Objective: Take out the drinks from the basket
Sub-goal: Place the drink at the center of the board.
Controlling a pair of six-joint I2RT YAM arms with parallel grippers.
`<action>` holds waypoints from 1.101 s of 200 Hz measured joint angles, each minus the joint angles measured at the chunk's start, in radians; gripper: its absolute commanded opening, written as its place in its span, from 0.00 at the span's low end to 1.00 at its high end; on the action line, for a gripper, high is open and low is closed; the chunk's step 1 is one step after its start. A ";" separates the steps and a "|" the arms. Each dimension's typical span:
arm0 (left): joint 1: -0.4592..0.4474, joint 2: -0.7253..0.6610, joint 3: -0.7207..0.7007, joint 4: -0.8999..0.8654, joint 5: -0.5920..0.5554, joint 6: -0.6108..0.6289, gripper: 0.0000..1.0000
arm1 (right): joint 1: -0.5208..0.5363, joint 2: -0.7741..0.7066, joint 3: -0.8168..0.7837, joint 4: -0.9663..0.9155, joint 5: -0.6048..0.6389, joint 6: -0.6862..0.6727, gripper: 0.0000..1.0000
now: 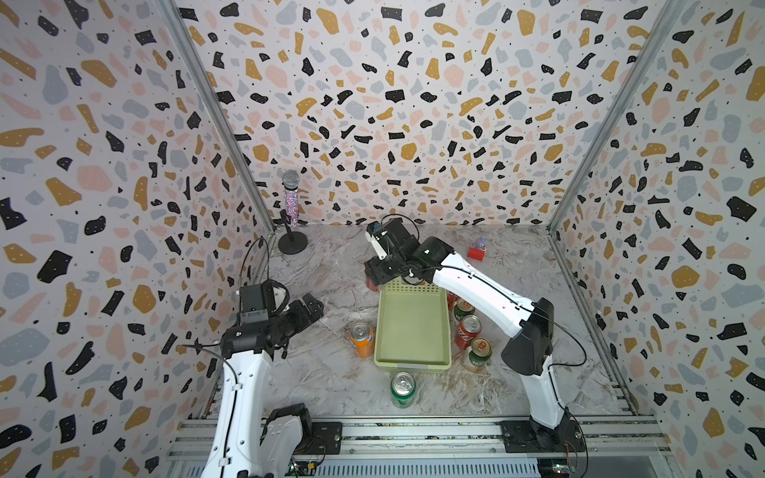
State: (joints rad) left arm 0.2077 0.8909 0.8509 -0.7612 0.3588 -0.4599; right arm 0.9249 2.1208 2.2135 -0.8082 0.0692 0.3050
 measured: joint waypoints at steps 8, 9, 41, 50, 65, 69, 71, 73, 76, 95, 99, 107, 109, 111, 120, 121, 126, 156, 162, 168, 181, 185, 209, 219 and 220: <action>0.000 0.000 0.000 0.000 0.000 0.000 1.00 | 0.004 0.021 0.002 0.000 -0.006 0.000 0.29; 0.000 0.000 0.000 0.000 0.000 0.000 1.00 | 0.004 0.023 0.002 -0.001 -0.006 0.000 0.29; 0.000 -0.003 0.000 0.000 0.000 0.000 1.00 | 0.026 0.075 0.004 -0.006 -0.024 0.000 0.29; 0.000 -0.005 0.000 0.000 0.000 0.000 1.00 | 0.030 0.084 0.014 -0.007 -0.028 0.001 0.29; 0.000 -0.005 0.000 0.000 0.000 0.000 1.00 | 0.036 0.092 0.032 -0.011 -0.036 0.001 0.28; 0.000 -0.005 0.000 0.000 0.000 0.000 1.00 | 0.038 0.094 0.037 -0.011 -0.037 0.001 0.28; 0.000 -0.005 0.000 0.000 0.000 0.000 1.00 | 0.039 0.096 0.040 -0.011 -0.039 0.001 0.28; 0.000 -0.005 0.000 0.000 0.000 0.000 1.00 | 0.040 0.098 0.044 -0.011 -0.040 0.001 0.28; 0.000 -0.005 0.000 0.000 0.000 0.000 1.00 | 0.041 0.100 0.050 -0.012 -0.040 0.001 0.28; 0.000 -0.005 0.000 0.000 0.000 0.000 1.00 | 0.044 0.111 0.072 -0.009 -0.044 0.000 0.28; 0.000 -0.005 0.000 0.000 0.000 0.000 1.00 | 0.044 0.113 0.074 -0.009 -0.044 0.001 0.28; 0.000 -0.005 0.000 0.000 0.000 0.000 1.00 | 0.044 0.119 0.079 -0.009 -0.044 0.000 0.28; 0.000 -0.005 0.000 0.000 0.000 0.000 1.00 | 0.044 0.120 0.079 -0.008 -0.044 0.000 0.28; 0.000 -0.005 0.000 0.000 0.000 0.000 1.00 | 0.044 0.122 0.080 -0.008 -0.044 0.001 0.28; 0.000 -0.005 0.000 0.000 0.000 0.000 1.00 | 0.044 0.129 0.080 -0.008 -0.042 0.000 0.28; 0.000 -0.005 0.000 0.000 0.000 0.000 1.00 | 0.044 0.130 0.080 -0.008 -0.042 0.000 0.28; 0.000 -0.005 0.000 0.000 0.000 0.000 1.00 | 0.044 0.134 0.080 -0.008 -0.042 0.000 0.28; 0.000 -0.005 0.000 0.000 0.000 0.000 1.00 | 0.044 0.171 0.080 -0.008 -0.035 0.000 0.28; 0.000 -0.005 0.000 0.000 0.000 0.000 1.00 | 0.044 0.178 0.080 -0.008 -0.035 0.000 0.28; 0.000 -0.005 0.000 0.000 0.000 0.000 1.00 | 0.044 0.186 0.080 -0.008 -0.035 0.000 0.28; 0.000 -0.005 0.000 0.000 0.000 0.000 1.00 | 0.044 0.203 0.080 -0.007 -0.035 0.000 0.28; 0.000 -0.005 0.000 0.000 0.000 0.000 1.00 | 0.044 0.207 0.080 -0.008 -0.035 0.000 0.29; 0.000 -0.005 0.000 0.000 0.000 0.000 1.00 | 0.044 0.229 0.080 -0.007 -0.033 0.000 0.30; 0.000 -0.005 0.000 0.000 0.000 0.000 1.00 | 0.044 0.233 0.080 -0.007 -0.032 0.000 0.31; 0.000 -0.005 0.000 0.000 0.000 0.000 1.00 | 0.044 0.233 0.080 -0.007 -0.031 0.000 0.31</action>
State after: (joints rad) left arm 0.2077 0.8860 0.8505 -0.7609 0.3592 -0.4603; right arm 0.9691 2.3543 2.2940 -0.8150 0.0380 0.3054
